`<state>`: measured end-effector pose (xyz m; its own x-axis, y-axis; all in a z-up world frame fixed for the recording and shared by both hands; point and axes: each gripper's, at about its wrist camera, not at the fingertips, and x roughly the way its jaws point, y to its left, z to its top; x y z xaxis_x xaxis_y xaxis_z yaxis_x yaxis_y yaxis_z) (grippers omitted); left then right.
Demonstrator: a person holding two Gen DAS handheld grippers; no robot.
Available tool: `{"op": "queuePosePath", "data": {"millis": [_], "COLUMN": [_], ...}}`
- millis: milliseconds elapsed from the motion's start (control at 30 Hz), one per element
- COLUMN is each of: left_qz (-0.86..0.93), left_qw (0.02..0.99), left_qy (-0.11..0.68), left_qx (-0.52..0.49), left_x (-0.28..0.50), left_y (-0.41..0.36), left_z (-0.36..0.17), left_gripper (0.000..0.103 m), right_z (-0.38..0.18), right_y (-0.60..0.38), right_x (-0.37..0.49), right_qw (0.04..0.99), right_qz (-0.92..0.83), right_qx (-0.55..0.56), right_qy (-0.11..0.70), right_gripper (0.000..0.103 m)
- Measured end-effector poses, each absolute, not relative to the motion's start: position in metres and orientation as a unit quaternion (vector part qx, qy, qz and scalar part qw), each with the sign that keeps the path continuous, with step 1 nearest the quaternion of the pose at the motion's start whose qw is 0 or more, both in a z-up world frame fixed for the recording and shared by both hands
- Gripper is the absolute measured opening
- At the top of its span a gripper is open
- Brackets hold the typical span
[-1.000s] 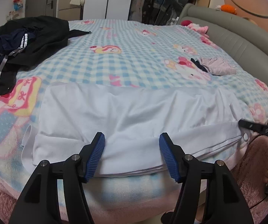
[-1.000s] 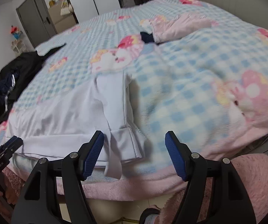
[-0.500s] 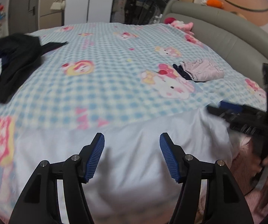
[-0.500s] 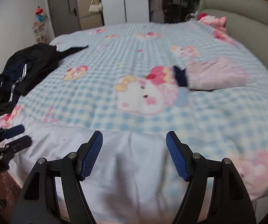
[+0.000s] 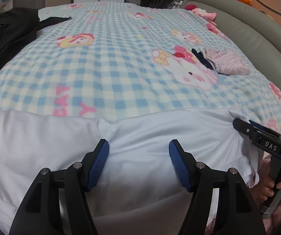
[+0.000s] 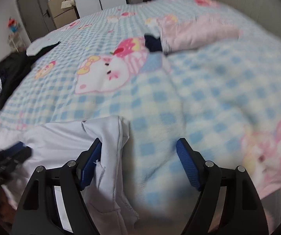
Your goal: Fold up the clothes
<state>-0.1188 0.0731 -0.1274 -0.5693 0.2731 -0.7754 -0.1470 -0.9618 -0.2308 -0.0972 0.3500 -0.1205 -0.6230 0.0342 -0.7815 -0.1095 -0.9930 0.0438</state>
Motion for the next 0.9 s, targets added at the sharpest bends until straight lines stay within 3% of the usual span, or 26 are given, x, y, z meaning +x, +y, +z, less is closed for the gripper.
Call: {"op": "queuePosePath", "data": {"millis": [400, 667, 900], "left_qz": [0.890, 0.883, 0.875], "left_qw": [0.152, 0.191, 0.184], "left_qy": [-0.032, -0.013, -0.029], "left_qx": [-0.428, -0.429, -0.447], "left_x": [-0.128, -0.146, -0.146], "left_y": [0.102, 0.165, 0.155], "left_z": [-0.106, -0.112, -0.131], "left_gripper": [0.066, 0.066, 0.067], "right_z": [-0.098, -0.127, -0.145], "right_y": [0.398, 0.360, 0.344], "right_x": [-0.086, -0.126, -0.136], "right_qw": [0.023, -0.021, 0.012], "right_qz": [0.912, 0.897, 0.894], "right_qx": [-0.363, -0.426, -0.446], "right_qy": [0.189, 0.119, 0.044], "right_gripper": [0.075, 0.075, 0.071]}}
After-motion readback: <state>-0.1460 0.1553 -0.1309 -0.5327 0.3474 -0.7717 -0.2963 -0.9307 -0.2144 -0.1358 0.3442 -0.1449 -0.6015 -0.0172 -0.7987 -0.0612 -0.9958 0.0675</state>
